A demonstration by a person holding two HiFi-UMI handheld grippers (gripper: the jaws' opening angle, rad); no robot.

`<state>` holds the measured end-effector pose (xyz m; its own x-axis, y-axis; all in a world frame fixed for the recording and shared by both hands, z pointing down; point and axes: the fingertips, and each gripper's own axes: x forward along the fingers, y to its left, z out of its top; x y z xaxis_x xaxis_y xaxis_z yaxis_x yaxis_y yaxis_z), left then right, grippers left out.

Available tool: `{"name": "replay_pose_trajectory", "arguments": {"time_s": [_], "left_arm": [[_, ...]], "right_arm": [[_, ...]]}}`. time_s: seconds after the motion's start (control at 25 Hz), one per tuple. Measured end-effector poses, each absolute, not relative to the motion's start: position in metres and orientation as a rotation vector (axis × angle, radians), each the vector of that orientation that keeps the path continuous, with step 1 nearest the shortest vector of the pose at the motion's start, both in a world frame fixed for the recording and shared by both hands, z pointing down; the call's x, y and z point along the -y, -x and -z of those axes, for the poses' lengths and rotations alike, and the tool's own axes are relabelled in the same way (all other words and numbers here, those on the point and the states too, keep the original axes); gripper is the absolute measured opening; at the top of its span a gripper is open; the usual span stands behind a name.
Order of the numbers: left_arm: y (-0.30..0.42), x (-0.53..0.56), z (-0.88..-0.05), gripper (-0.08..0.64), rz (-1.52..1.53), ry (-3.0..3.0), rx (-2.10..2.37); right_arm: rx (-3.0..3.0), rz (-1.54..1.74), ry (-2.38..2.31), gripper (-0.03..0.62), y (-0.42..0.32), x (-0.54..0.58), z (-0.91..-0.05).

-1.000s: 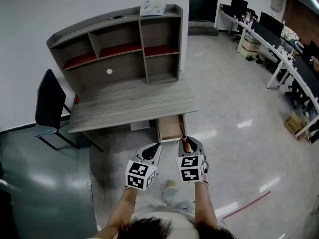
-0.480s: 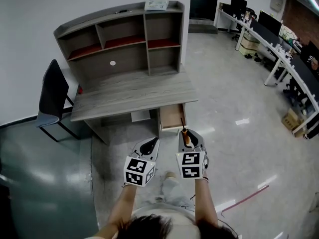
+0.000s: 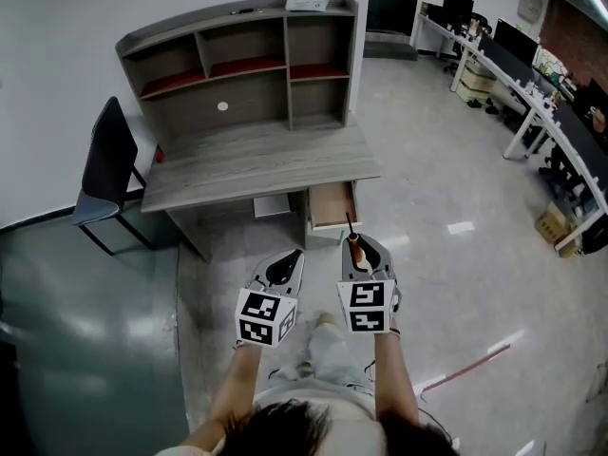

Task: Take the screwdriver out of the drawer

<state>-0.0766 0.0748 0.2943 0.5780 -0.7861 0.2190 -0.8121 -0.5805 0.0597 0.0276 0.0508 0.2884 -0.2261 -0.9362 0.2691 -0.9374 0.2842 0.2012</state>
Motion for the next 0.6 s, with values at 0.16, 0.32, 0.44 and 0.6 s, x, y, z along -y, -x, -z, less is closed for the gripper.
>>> {"name": "replay_pose_trajectory", "arguments": {"time_s": [0.16,0.32,0.44,0.6], "left_arm": [[0.081,-0.089,-0.289,0.017,-0.236,-2.661,1.366],[0.086,-0.103,-0.281,0.017,-0.210,-2.669,1.384],[0.089,-0.111,-0.278,0.018,-0.196,-2.678,1.394],[0.088,-0.127,-0.275,0.017,-0.187,-2.687,1.400]], "right_arm": [[2.240,0.027,-1.698,0.081,-0.021,-0.065,-0.282],[2.250,0.051,-1.696,0.081,-0.015,-0.082,-0.277],[2.262,0.059,-1.705,0.081,-0.013,-0.092,-0.274],[2.267,0.064,-1.712,0.081,-0.012,-0.111,-0.272]]}}
